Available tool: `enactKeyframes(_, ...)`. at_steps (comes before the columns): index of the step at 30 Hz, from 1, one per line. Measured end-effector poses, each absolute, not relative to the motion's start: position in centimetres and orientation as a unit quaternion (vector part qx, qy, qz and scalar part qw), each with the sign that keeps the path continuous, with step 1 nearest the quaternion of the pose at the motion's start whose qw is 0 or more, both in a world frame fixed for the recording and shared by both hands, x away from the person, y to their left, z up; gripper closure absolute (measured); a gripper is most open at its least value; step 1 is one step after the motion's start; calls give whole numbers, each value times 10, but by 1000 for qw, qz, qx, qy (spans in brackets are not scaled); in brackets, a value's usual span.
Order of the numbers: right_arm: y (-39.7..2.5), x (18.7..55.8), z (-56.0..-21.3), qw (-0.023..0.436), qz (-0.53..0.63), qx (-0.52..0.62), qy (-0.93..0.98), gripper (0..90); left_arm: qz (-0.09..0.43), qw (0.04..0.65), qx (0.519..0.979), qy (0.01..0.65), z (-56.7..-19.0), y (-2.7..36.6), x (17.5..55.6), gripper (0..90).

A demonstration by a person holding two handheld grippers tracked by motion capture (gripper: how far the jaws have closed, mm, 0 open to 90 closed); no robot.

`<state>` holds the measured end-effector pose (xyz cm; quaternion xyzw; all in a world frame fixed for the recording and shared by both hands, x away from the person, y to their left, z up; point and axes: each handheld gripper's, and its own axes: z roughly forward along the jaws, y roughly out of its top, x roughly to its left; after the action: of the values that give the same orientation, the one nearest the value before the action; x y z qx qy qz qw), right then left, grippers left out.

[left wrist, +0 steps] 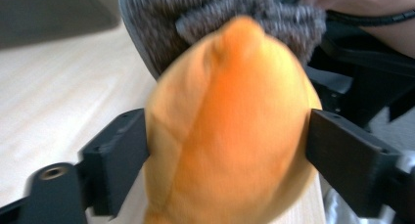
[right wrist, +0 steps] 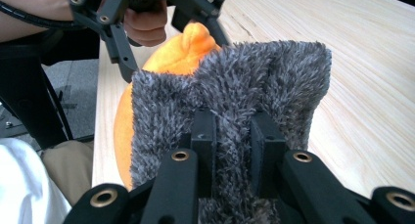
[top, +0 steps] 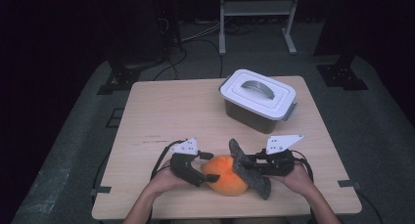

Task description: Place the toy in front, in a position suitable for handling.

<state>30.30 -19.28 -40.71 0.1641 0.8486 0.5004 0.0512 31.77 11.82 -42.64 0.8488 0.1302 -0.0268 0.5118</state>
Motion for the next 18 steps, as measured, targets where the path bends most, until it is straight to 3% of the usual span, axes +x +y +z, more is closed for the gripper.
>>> enactKeyframes(2, -193, 303, -405, 55, 501, 164, 848, 747, -9, 511, 850, 129, -421, 118, 316, 401)
enactKeyframes(5, -194, 299, -391, 72, 527, 159, 832, 755, 14, 507, 852, 128, -409, 119, 313, 468)
enactKeyframes(9, -187, 295, -377, 78, 560, 142, 812, 756, 38, 504, 854, 121, -398, 117, 309, 480)
enactKeyframes(14, -178, 302, -402, 64, 520, 152, 838, 750, 46, 501, 854, 130, -397, 124, 310, 490)
enactKeyframes(18, -182, 304, -400, 72, 511, 163, 841, 748, 42, 506, 850, 137, -396, 125, 312, 483)
